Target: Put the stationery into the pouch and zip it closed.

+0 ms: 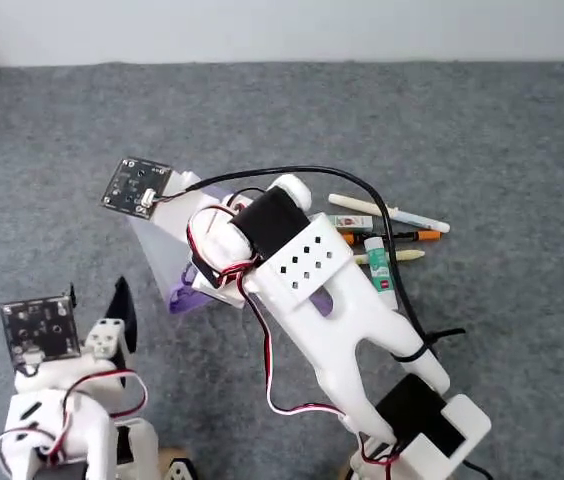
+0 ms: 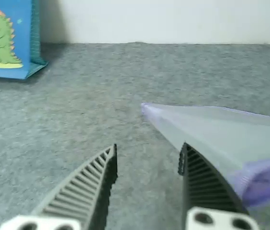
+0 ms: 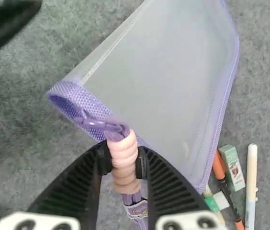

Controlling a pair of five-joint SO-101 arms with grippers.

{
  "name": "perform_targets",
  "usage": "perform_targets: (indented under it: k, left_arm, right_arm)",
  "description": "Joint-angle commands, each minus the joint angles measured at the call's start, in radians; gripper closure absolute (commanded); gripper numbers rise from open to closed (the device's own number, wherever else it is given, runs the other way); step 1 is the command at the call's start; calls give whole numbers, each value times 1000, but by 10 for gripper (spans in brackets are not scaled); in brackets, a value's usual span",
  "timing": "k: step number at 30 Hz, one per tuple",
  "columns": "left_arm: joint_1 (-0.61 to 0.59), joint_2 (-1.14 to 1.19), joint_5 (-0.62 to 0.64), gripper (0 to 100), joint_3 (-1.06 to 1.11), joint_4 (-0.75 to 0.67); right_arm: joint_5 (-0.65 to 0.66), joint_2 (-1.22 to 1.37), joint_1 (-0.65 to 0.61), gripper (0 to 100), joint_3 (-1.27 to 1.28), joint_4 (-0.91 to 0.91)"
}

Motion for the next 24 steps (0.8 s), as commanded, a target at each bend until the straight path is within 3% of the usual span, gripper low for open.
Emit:
perform_targets:
  k: [1, 7, 18, 24]
  left_arm:
    - [83, 0, 17, 803, -110, 69]
    - [164, 0, 17, 802, -143, 170]
    - [290, 3, 28, 804, -56, 92]
    - [295, 3, 52, 804, -28, 51]
  right_arm:
    - [-5, -47, 13, 990, -34, -47]
    - [-5, -47, 13, 990, -34, -73]
    - [-5, -58, 7, 990, -34, -64]
    - [-5, -58, 5, 990, -34, -64]
